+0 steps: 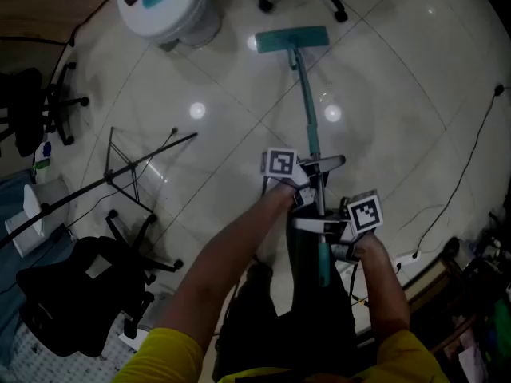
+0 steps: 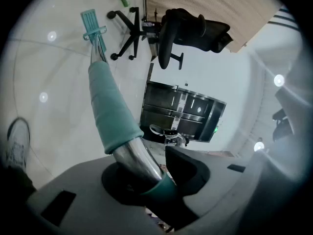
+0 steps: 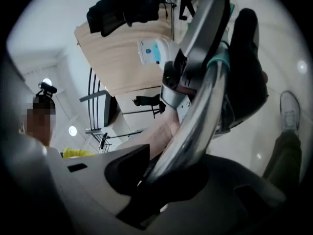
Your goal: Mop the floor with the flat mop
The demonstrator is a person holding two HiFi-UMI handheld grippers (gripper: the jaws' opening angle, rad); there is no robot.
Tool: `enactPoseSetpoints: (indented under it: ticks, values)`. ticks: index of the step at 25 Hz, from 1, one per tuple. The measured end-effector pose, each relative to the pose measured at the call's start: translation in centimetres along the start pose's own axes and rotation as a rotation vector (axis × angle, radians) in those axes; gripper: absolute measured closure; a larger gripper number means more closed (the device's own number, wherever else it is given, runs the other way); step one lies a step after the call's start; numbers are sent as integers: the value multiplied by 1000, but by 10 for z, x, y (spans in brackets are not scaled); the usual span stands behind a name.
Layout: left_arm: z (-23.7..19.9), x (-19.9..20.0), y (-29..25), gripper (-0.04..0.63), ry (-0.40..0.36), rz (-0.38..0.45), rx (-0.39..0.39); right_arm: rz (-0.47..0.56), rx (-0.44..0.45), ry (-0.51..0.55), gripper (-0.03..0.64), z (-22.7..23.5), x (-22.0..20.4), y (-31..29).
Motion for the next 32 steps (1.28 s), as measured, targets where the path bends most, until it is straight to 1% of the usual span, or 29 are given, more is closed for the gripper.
enactPoseSetpoints:
  ticks: [2,4,5,6,7,9,11,12,14,15,16,17,18,20,22,25,26,27,28,29,30,32]
  values:
    - [10,53,-20,465,-77,-20,7,10,6,13,518,11,50,8]
    - [19,90,-33,462,-147,-43,5,0,14,21,514,13,83,12]
    - [22,98,-36,462,-174,-47,5,-15,18,23,495,11,90,11]
    - [23,99,-35,462,-194,-38,10,-27,24,21,495,7,89,10]
    - [22,92,-31,467,-205,-22,18,-32,38,13,495,3,81,9]
    - [13,57,-19,471,-193,5,46,-50,58,-14,497,-5,44,6]
    - [1,-3,-5,466,-132,13,69,-95,45,-51,495,-15,-16,3]
    - [-5,-40,2,466,-89,23,46,-120,38,-73,495,-21,-51,2]
    - [-12,-116,19,465,-10,60,-40,-171,22,-109,497,-40,-120,-3]
    - [-14,-148,30,465,25,86,-64,-196,6,-115,497,-51,-149,-7]
    - [-13,-172,44,465,48,115,-80,-213,-8,-116,496,-61,-168,-12]
    - [-10,-183,57,468,50,142,-98,-222,-12,-121,479,-69,-179,-19]
    - [-7,-183,67,468,35,157,-115,-227,-3,-131,482,-73,-180,-26]
    - [-1,-163,79,461,-21,142,-124,-231,35,-131,483,-70,-166,-45]
    - [0,-129,83,449,-108,102,-116,-246,37,-93,483,-57,-139,-60]
    - [6,-46,92,450,-275,83,-131,-219,28,-5,483,-30,-73,-81]
    - [8,-16,97,451,-293,85,-132,-199,30,20,483,-21,-46,-89]
    - [10,10,102,451,-251,87,-128,-176,33,37,483,-12,-19,-99]
    - [12,33,107,451,-171,85,-121,-149,39,43,486,-5,5,-108]
    - [14,53,112,451,-118,80,-114,-121,50,37,487,0,27,-118]
    - [17,72,117,451,-119,76,-108,-97,66,22,496,1,43,-127]
    - [21,95,124,451,-194,80,-94,-89,92,-2,499,-2,58,-138]
Point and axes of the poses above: the fingertips, and each gripper's own axes: y backward along the fingers, z to its right, x out of its top, the point moved 6 cm from there along y, backward along the fingers, and after that the axes turned 4 degrees about y, right-handed, at the moved point
